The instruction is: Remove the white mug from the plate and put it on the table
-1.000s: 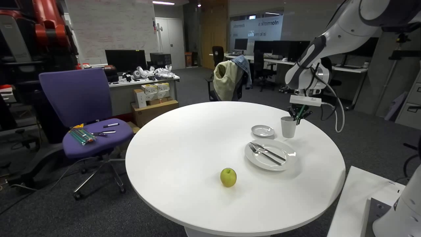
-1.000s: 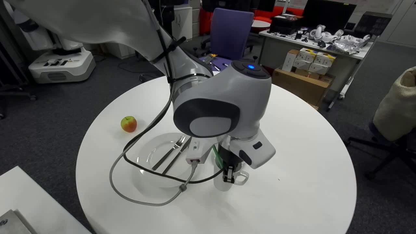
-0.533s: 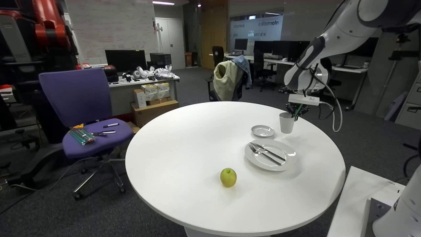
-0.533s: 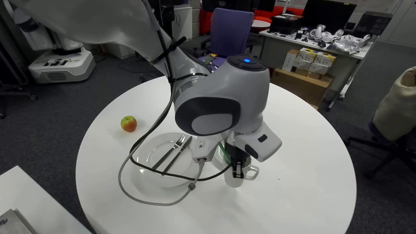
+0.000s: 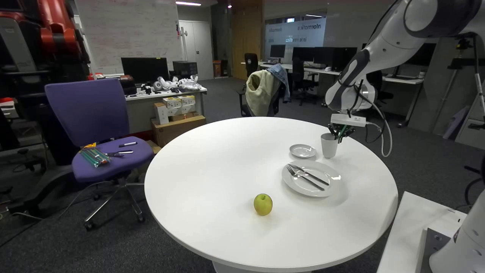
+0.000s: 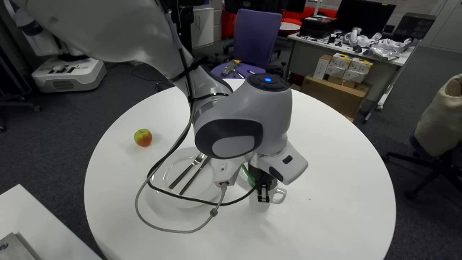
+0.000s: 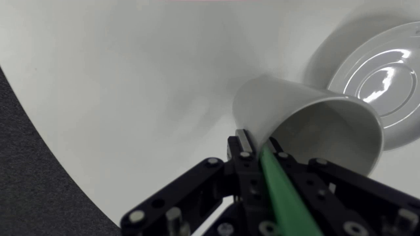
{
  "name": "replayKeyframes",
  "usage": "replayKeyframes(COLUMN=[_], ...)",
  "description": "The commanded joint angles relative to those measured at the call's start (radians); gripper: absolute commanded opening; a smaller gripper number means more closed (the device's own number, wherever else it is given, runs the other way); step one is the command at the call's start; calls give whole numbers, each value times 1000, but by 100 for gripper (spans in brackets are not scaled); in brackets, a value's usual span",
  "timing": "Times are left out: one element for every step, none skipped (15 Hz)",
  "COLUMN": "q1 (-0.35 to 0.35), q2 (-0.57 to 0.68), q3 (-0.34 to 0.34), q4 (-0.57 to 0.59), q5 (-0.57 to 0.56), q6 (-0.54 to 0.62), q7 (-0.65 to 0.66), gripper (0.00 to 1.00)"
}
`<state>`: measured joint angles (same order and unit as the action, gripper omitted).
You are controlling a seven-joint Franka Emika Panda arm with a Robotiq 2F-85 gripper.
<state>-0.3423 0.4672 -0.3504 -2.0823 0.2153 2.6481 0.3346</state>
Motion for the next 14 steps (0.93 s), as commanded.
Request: replayKeyframes(q1=[-25, -28, -30, -31, -37, -41, -46, -49, -51, -53, -55, -55, -53, -52], q2=[2, 6, 8, 5, 7, 6, 5, 5, 3, -1, -6, -11, -22, -31], q3=[28, 33, 36, 38, 45, 50, 57, 61, 64, 66, 70, 70, 70, 69], q4=[6, 8, 8, 8, 11, 11, 12, 13, 15, 14, 14, 13, 11, 9], q5=[36, 42, 47, 51, 62, 72, 83, 91, 97, 103, 108, 109, 111, 110], q6=[25, 24, 23, 24, 21, 19, 16, 15, 13, 15, 16, 16, 19, 22], q7=[-36, -38, -38, -39, -44, -47, -54, -60, -65, -70, -78, -83, -88, -92], gripper=[2, 2, 2, 2, 2, 26, 36, 43, 51, 57, 66, 73, 81, 87])
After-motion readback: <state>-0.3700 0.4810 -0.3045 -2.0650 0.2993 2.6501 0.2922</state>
